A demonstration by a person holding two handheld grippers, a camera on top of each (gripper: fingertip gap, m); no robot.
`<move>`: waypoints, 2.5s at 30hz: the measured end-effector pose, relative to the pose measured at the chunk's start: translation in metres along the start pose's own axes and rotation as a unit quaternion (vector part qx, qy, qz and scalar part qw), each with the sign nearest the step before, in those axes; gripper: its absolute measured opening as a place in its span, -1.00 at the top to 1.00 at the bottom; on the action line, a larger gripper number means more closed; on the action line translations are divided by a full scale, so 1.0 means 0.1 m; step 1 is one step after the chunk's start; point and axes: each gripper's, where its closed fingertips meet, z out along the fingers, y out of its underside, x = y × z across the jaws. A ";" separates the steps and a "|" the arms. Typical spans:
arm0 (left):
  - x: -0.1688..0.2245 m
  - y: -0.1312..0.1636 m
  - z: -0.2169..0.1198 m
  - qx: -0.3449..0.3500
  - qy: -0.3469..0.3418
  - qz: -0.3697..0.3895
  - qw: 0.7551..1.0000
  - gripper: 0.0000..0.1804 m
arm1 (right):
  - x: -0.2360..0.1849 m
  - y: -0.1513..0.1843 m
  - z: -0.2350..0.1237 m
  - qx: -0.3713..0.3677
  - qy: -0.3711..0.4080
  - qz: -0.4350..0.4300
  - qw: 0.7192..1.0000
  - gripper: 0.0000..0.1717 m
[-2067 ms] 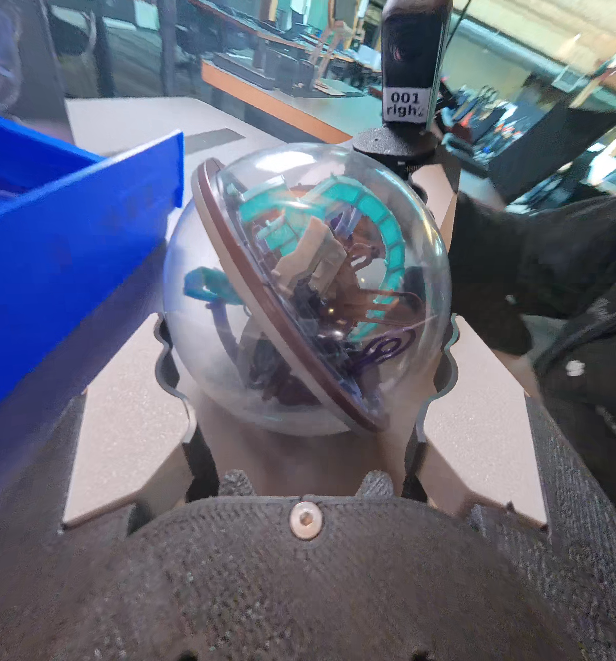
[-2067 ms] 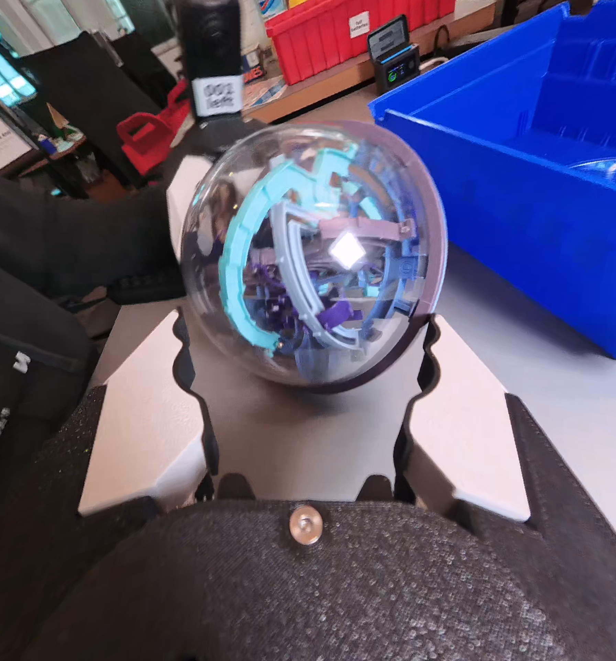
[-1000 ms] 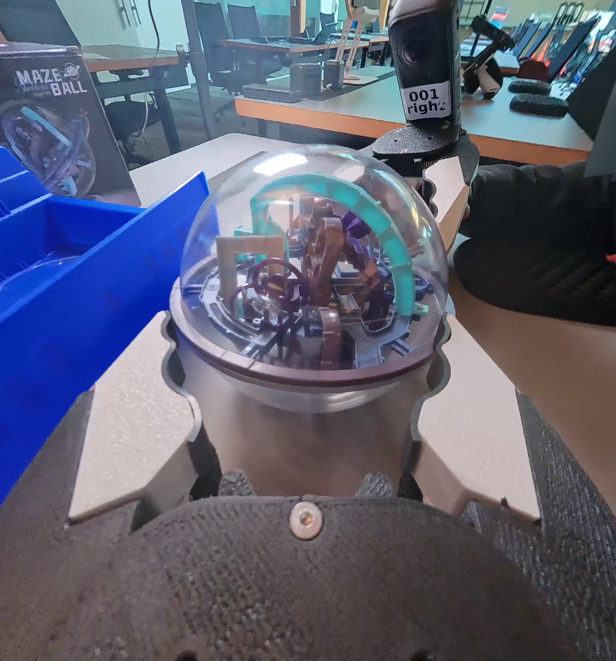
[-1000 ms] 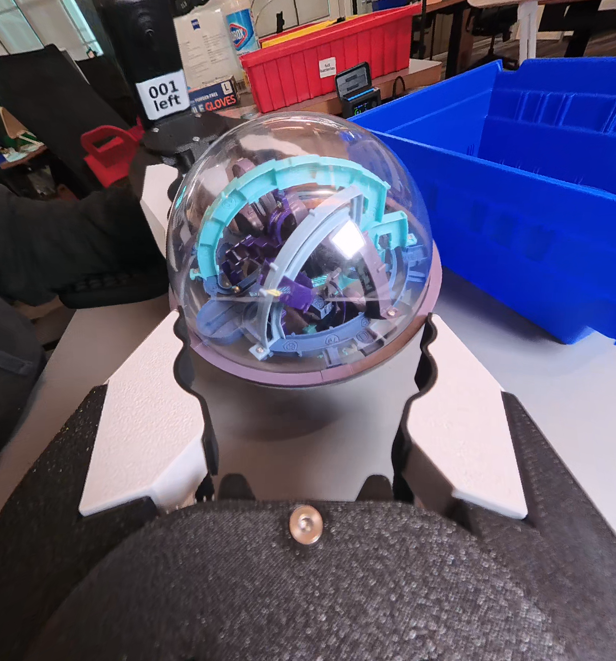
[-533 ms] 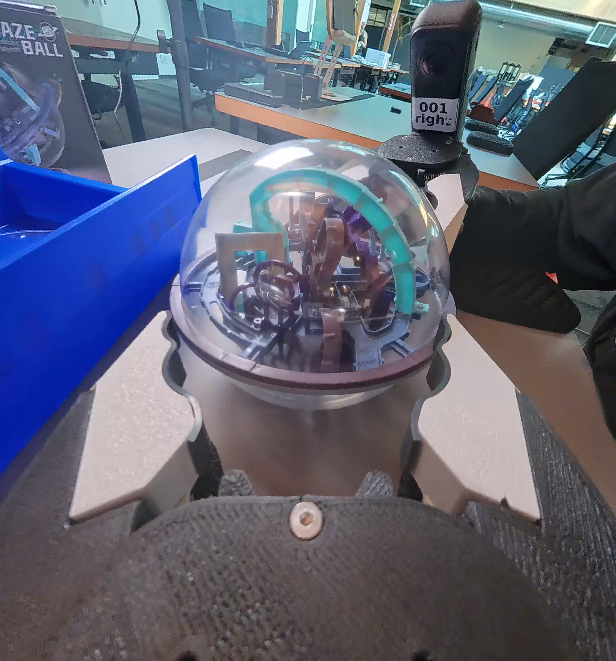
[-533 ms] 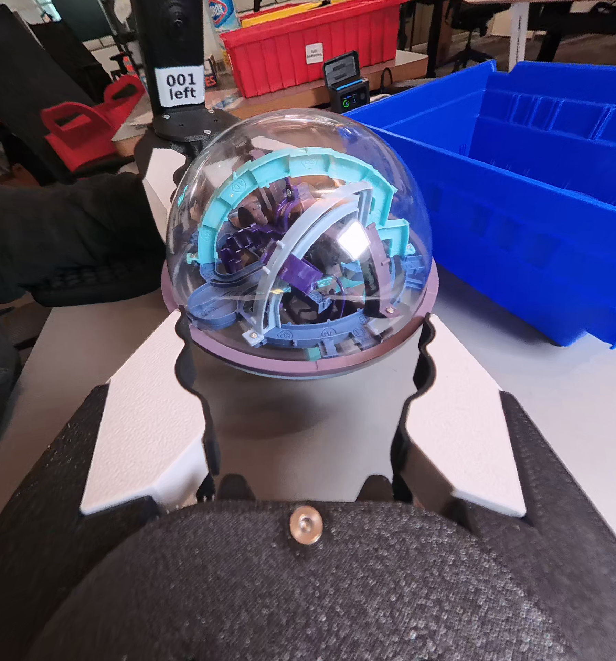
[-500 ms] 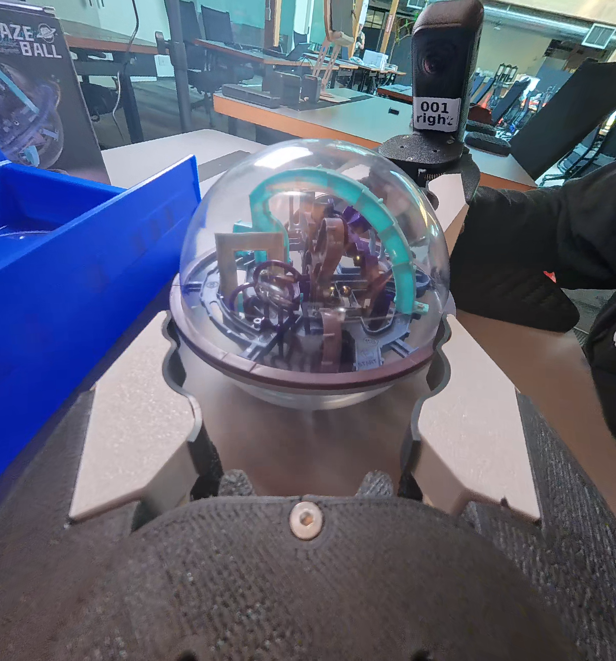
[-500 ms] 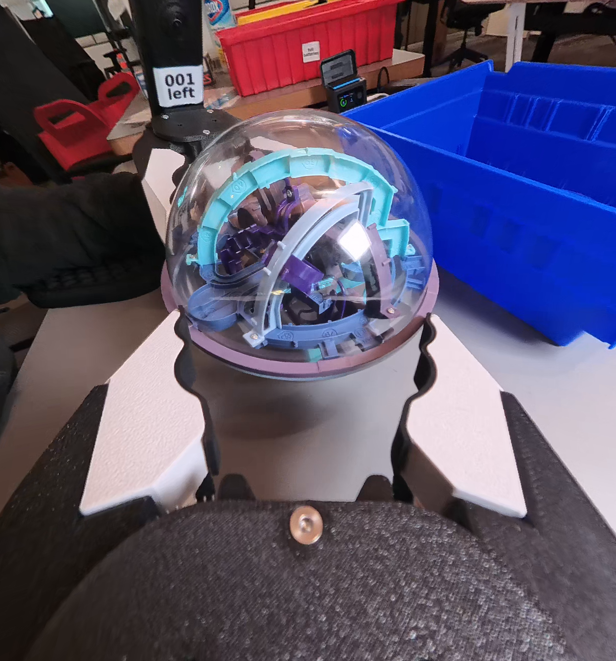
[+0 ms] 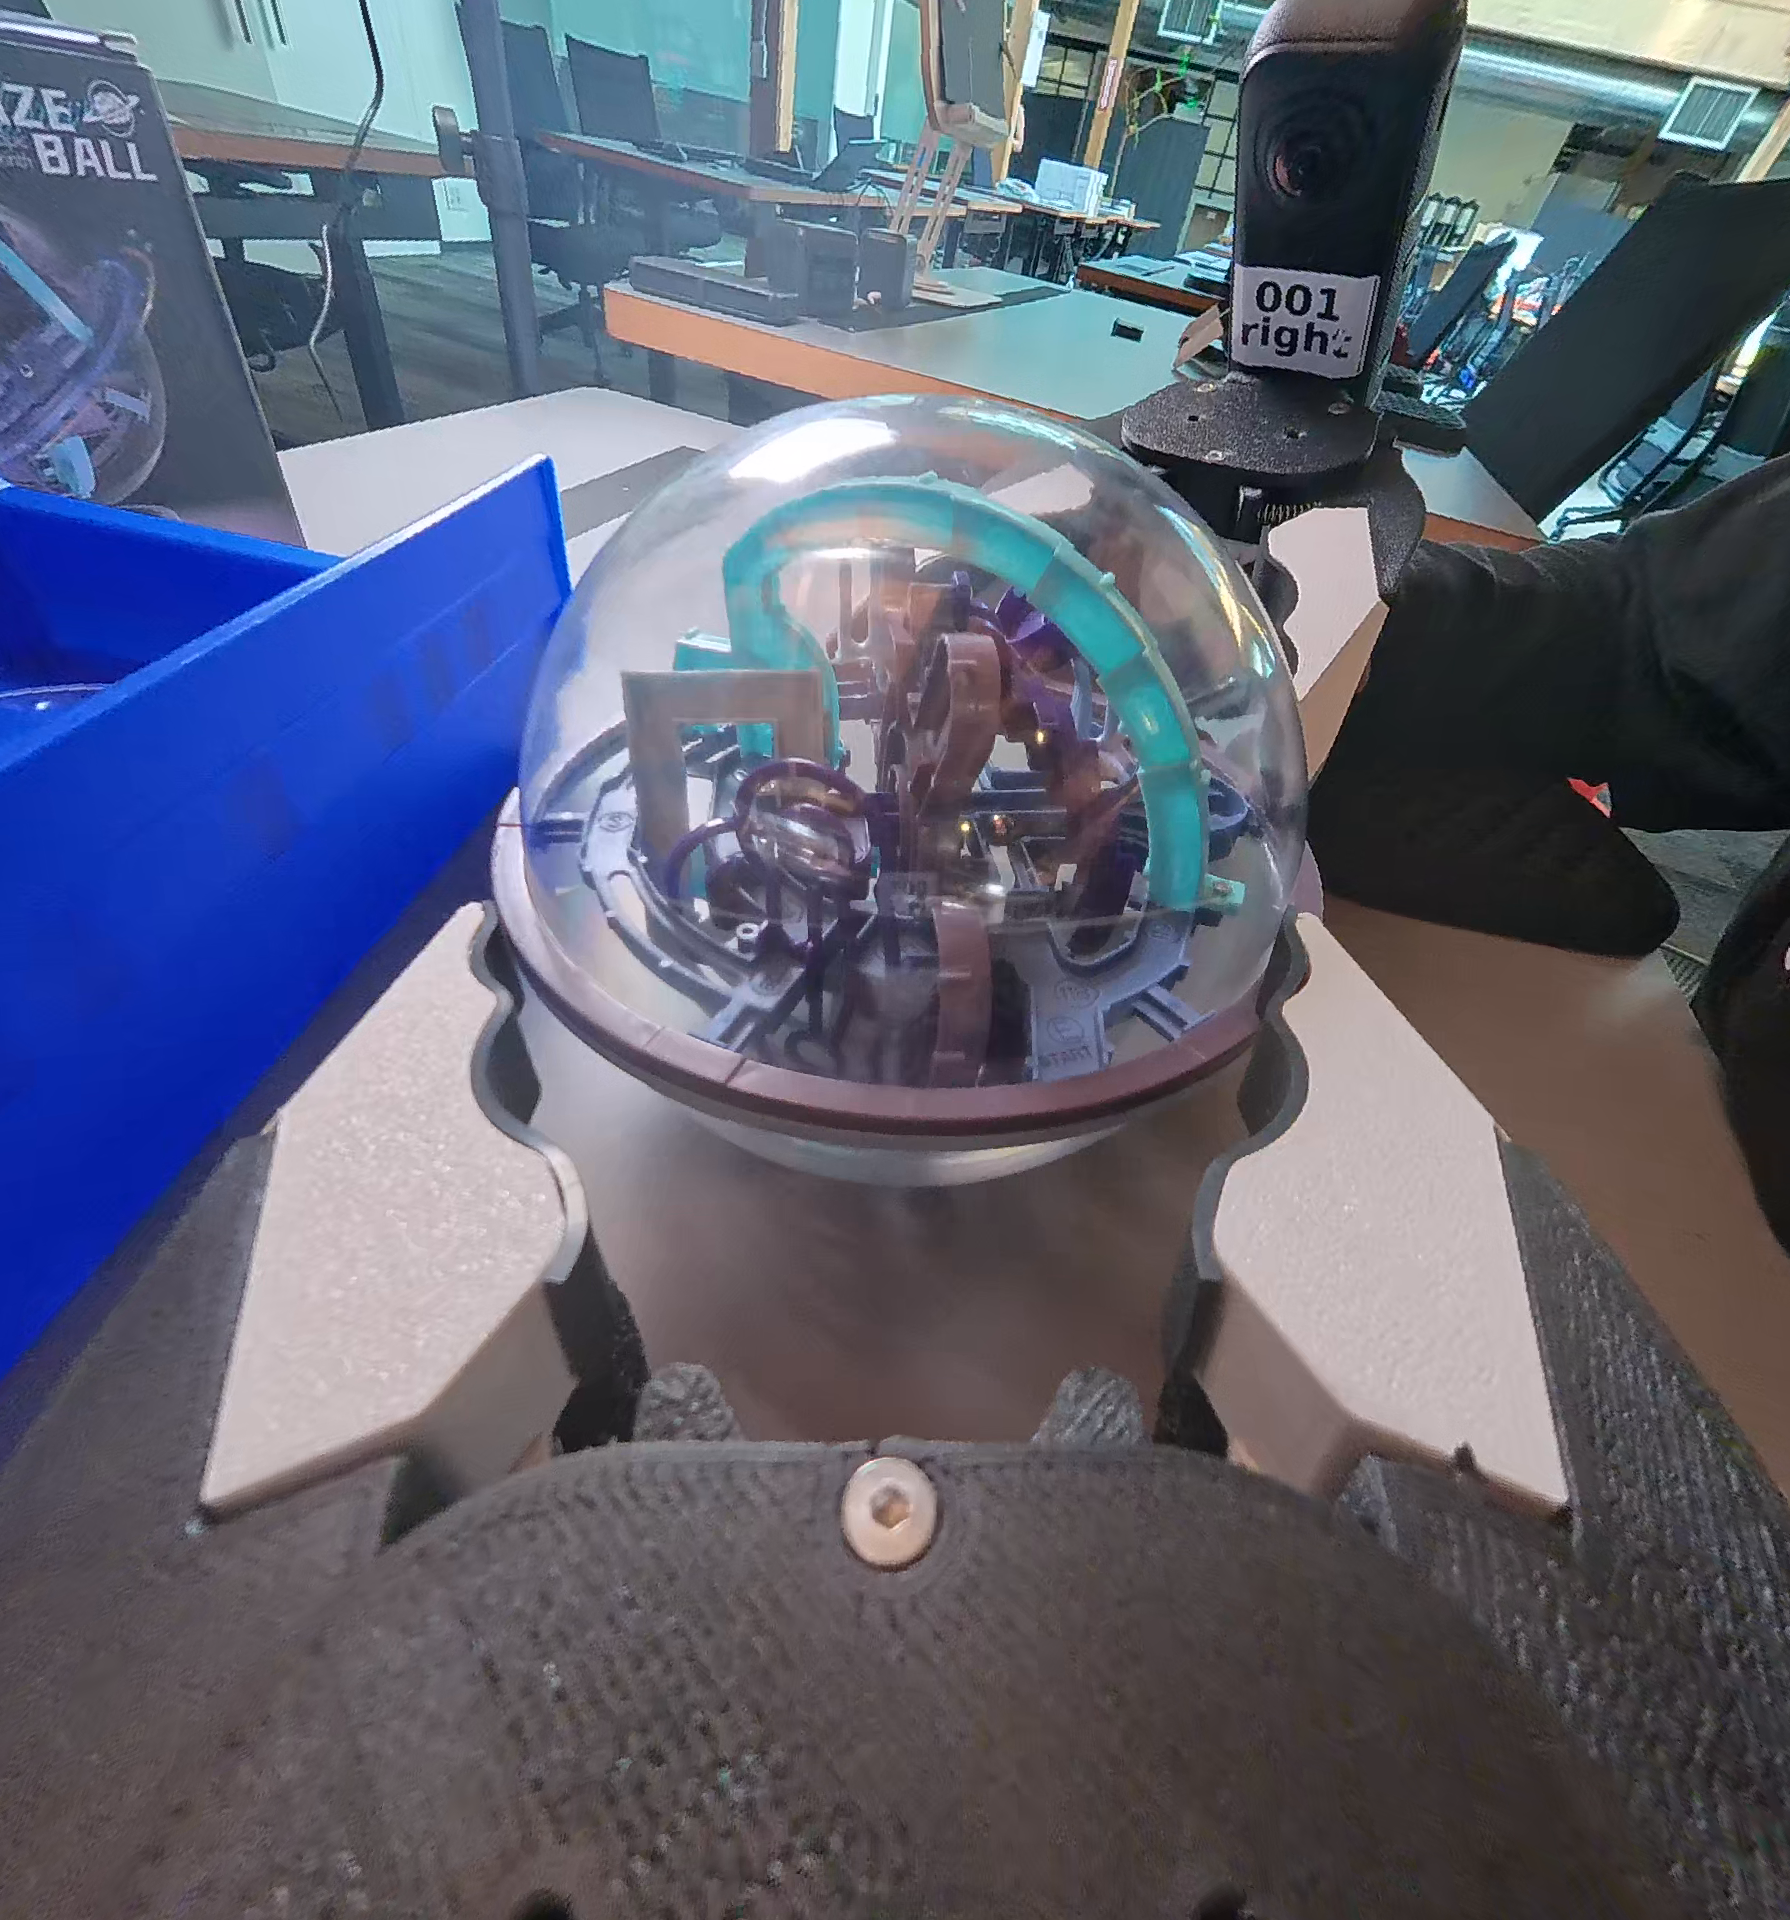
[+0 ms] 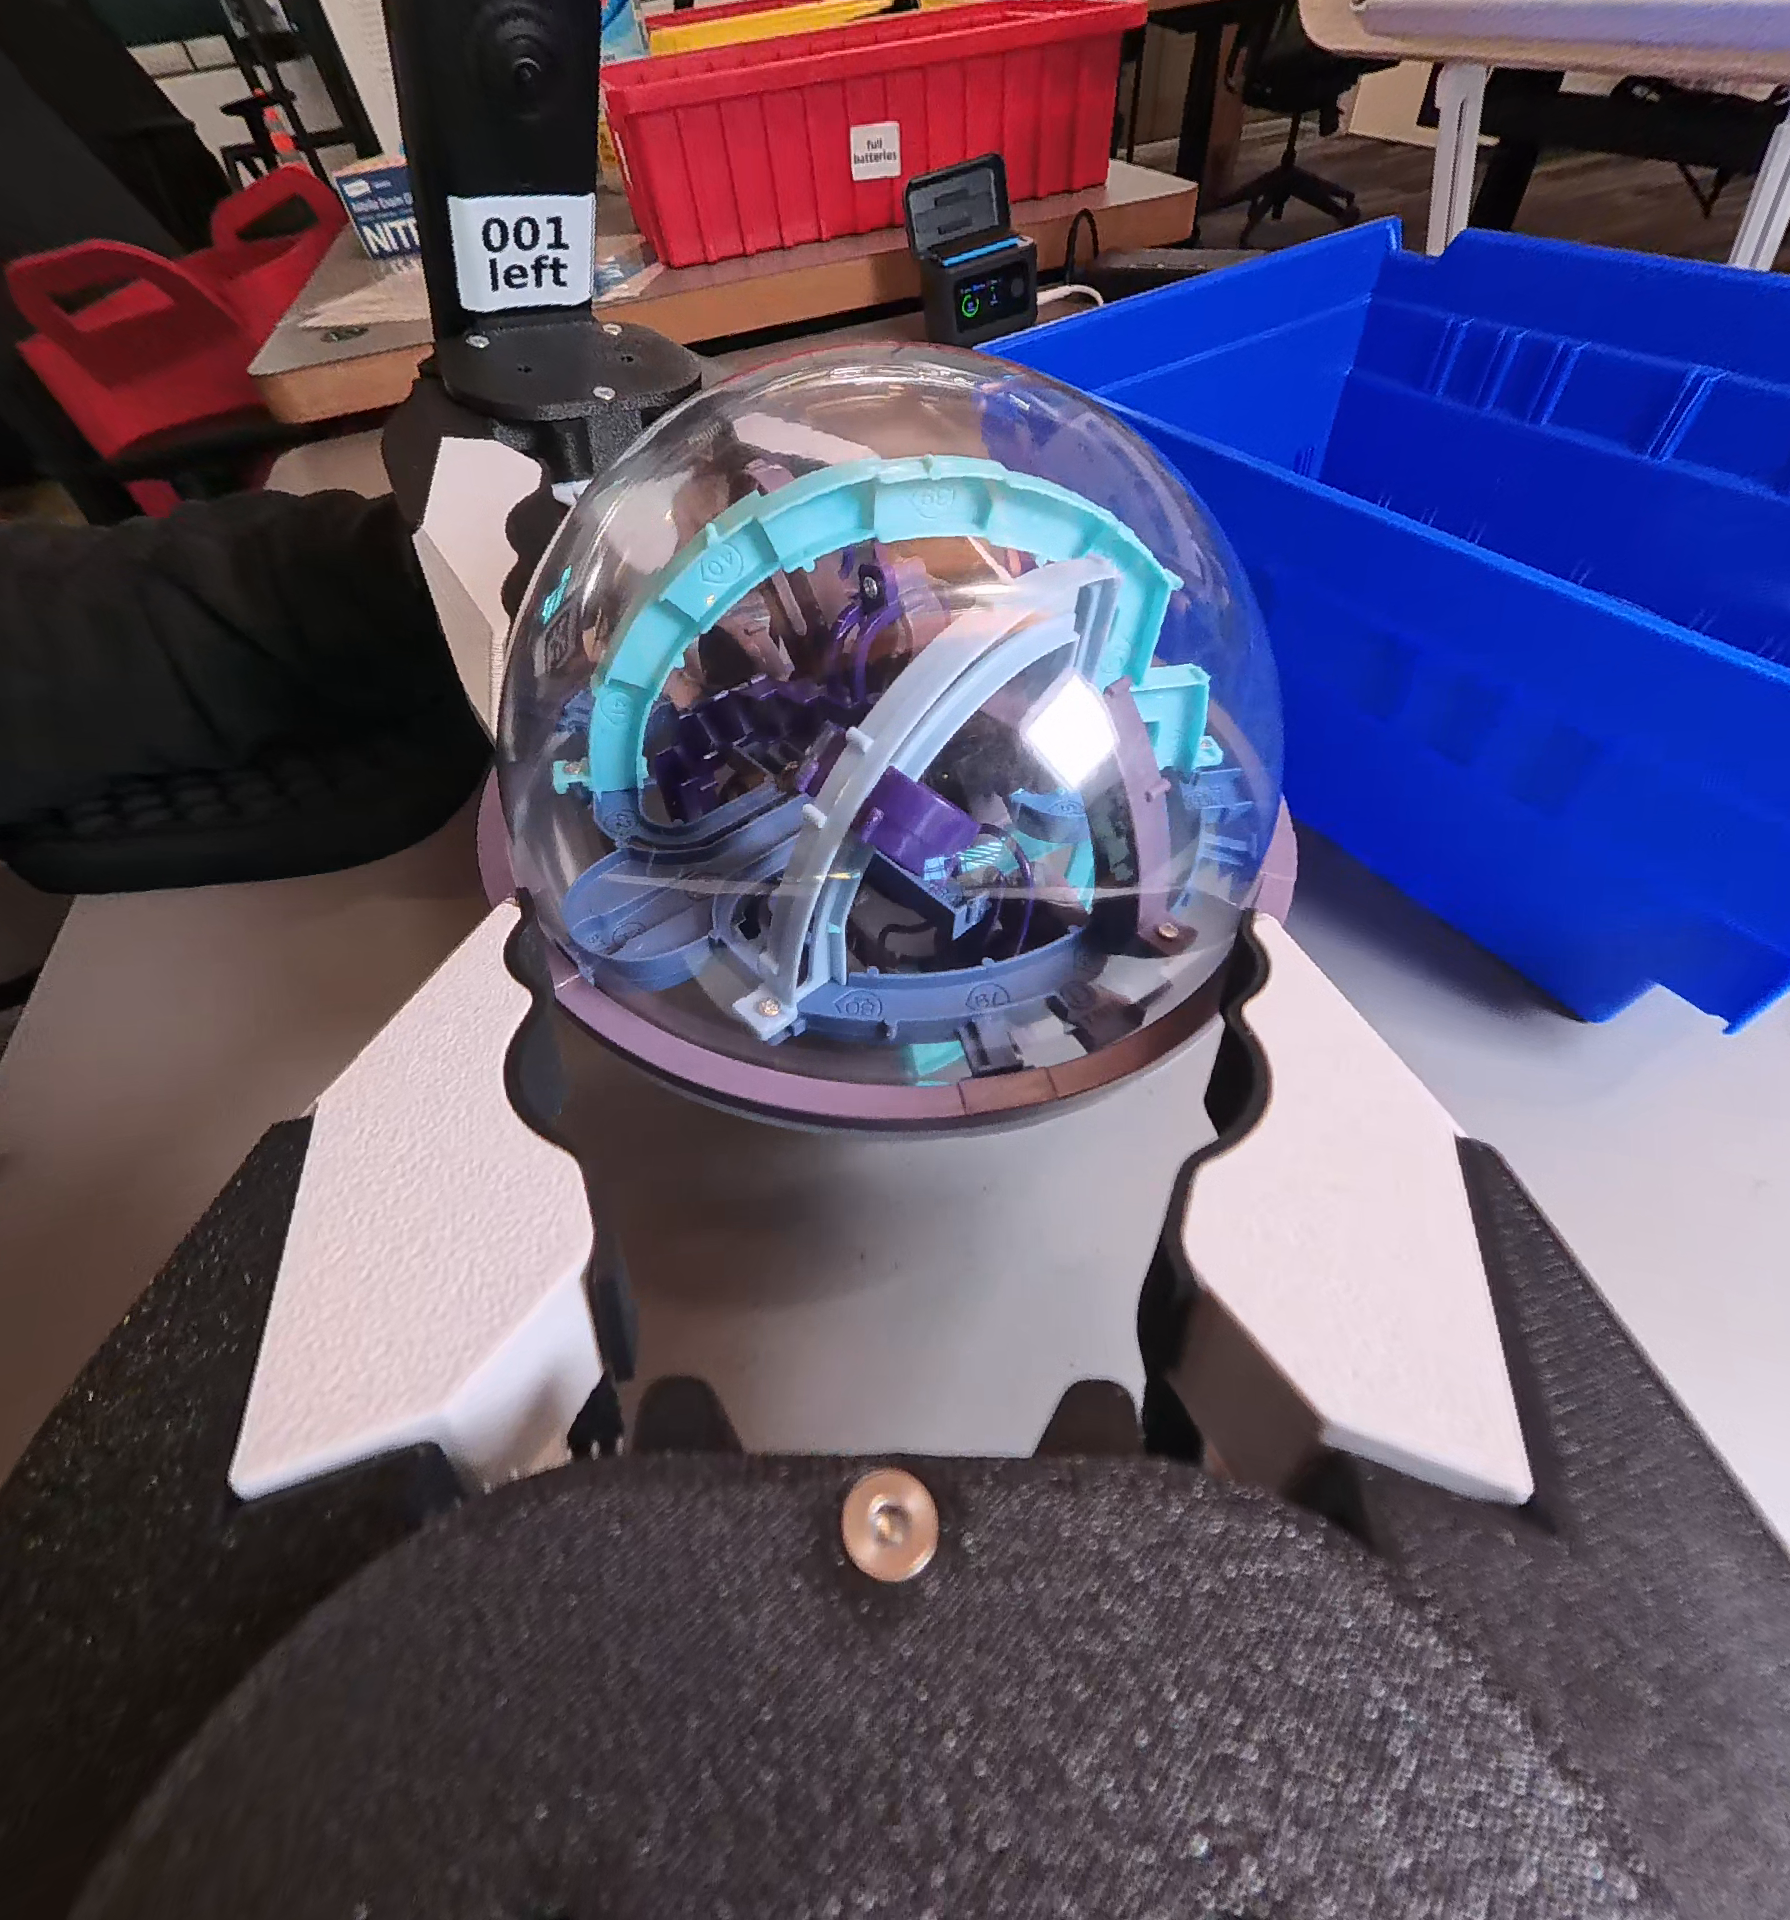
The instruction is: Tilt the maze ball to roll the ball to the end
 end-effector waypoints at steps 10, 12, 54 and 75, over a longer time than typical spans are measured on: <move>0.01 0.00 -0.01 -0.003 -0.001 0.001 1.000 -0.52 | 0.01 0.00 -0.02 0.007 -0.017 -0.006 1.000 -0.45; 0.01 -0.01 0.00 -0.002 0.003 -0.006 1.000 -0.52 | 0.01 -0.01 -0.03 0.010 -0.025 -0.004 1.000 -0.43; 0.02 -0.04 0.15 0.000 -0.119 -0.052 0.992 -0.49 | 0.03 0.18 -0.38 -0.043 -0.005 0.201 0.979 -0.41; -0.17 -0.34 -0.07 0.011 -0.026 0.015 1.000 -0.65 | 0.09 0.10 -0.23 0.003 0.056 0.241 0.969 -0.20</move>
